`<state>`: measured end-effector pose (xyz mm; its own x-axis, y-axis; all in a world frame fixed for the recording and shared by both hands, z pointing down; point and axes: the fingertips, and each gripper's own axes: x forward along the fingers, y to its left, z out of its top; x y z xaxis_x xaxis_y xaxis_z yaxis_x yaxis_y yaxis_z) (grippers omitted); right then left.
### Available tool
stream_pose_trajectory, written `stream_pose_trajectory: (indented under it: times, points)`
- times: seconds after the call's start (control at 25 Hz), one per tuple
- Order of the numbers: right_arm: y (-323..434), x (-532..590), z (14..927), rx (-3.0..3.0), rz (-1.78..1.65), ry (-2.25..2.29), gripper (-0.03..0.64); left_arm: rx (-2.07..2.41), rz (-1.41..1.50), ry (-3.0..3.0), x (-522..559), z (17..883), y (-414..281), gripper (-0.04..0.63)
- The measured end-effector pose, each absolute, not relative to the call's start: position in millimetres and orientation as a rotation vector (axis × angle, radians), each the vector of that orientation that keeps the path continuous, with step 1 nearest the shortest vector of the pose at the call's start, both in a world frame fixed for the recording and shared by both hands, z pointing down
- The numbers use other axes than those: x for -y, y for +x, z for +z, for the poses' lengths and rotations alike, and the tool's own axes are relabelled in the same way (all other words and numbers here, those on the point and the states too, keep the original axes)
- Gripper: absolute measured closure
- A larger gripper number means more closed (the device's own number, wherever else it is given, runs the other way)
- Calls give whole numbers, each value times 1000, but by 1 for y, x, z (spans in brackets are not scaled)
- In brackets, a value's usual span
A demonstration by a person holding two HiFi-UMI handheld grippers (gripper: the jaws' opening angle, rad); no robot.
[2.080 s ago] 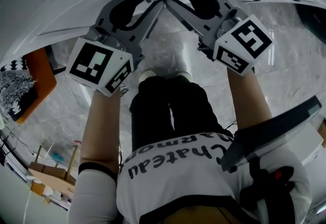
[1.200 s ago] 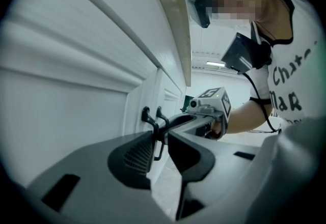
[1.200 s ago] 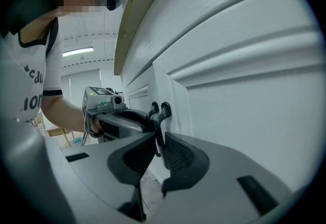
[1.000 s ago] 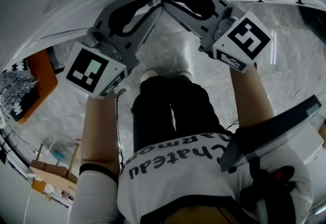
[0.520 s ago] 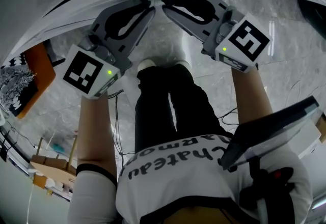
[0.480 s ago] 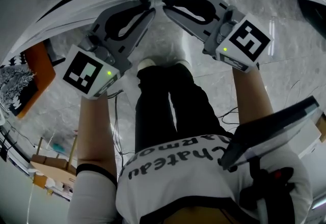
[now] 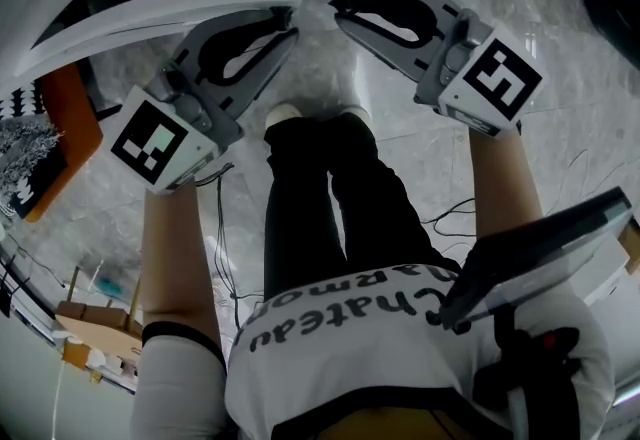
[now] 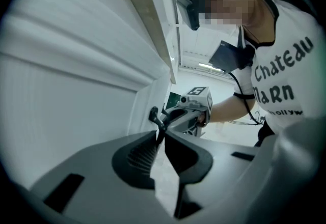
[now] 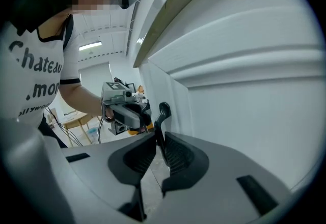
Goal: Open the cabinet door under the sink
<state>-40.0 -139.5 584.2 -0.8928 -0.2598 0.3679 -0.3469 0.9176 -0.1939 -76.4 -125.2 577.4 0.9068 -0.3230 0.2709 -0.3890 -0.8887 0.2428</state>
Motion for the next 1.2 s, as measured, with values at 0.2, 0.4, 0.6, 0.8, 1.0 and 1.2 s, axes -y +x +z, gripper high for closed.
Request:
stream_pose_trajectory:
  times: [0.2,0.4,0.6,0.8,1.0,1.2]
  points:
    - [-36,126,585,2716,369,423,563,439,397,2795,107,581,-81,557]
    - [-29,119,586,2710,380,417,561,454,389,2790,100,581,-84,558]
    - [-20,109,585,2711,397,416,561,478,388,2792,90,580,-85,557]
    - [-12,98,586,2687,409,407,561,456,407,2792,83,580,-86,558]
    - [-9,90,581,2719,436,388,561,444,445,2802,80,580,-88,561]
    - [3,80,584,2691,437,397,560,448,449,2796,78,580,-89,561]
